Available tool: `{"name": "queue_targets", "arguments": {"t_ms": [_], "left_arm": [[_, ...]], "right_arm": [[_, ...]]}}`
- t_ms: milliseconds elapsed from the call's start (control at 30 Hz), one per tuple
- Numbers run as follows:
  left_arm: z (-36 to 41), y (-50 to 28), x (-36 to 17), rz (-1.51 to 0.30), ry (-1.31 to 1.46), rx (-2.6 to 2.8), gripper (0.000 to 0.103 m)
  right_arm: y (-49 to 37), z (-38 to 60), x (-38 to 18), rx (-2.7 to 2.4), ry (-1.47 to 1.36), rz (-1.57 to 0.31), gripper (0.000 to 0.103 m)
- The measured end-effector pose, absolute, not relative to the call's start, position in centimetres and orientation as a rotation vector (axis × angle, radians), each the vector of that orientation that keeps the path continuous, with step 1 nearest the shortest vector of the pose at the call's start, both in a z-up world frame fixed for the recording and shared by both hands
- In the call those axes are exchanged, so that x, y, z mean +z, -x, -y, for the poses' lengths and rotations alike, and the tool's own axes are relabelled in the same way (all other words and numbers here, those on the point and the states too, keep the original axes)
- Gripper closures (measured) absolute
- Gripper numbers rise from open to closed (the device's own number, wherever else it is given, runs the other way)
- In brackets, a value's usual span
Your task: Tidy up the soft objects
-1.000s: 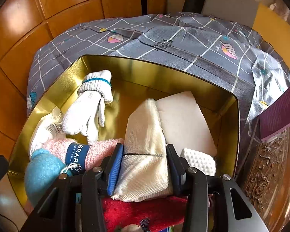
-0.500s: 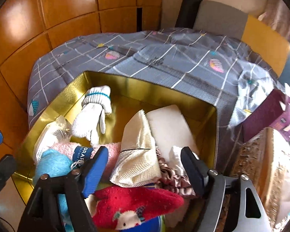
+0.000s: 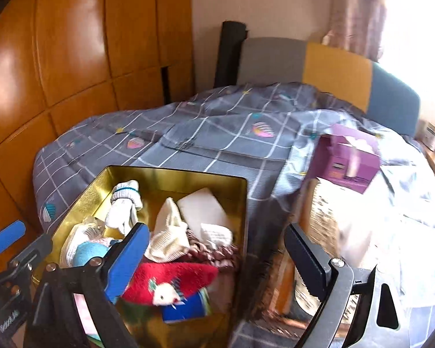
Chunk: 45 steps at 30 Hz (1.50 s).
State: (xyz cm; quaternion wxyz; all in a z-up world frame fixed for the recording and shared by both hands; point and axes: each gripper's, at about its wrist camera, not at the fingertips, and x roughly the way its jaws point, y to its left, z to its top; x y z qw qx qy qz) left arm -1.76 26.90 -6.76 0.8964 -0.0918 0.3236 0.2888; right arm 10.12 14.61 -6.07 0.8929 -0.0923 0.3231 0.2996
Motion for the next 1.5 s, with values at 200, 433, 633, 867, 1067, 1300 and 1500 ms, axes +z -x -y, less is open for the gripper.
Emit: {"name": "queue_targets", "arguments": {"t_ms": [200, 433, 633, 867, 1067, 1300, 1500], "left_arm": [[-26.0, 1.5, -6.6, -0.678, 0.172, 0.608, 0.045], [-25.6, 1.4, -6.6, -0.683, 0.155, 0.624, 0.045], [-25.6, 1.4, -6.5, -0.680, 0.157, 0.629, 0.045], [-25.6, 1.5, -6.4, -0.676, 0.159, 0.639, 0.045], [-25.7, 1.6, -6.4, -0.672, 0.158, 0.645, 0.045], [-25.7, 1.7, -6.4, -0.665, 0.159, 0.651, 0.045], [-25.6, 1.8, -6.3, -0.663, 0.158, 0.654, 0.045]], "right_arm": [[-9.4, -12.9, -5.8, 0.608, 0.181, -0.643, 0.008], [-8.9, -11.9, -6.0, 0.592, 0.169, -0.637, 0.008], [-8.8, -11.4, -6.1, 0.582, 0.157, -0.638, 0.007], [-8.8, -11.4, -6.1, 0.584, 0.157, -0.640, 0.007], [-8.7, -11.5, -6.1, 0.586, 0.157, -0.640, 0.007], [-8.5, -11.7, -6.2, 0.591, 0.158, -0.640, 0.007], [-8.4, -11.8, -6.3, 0.590, 0.159, -0.646, 0.007]]}}
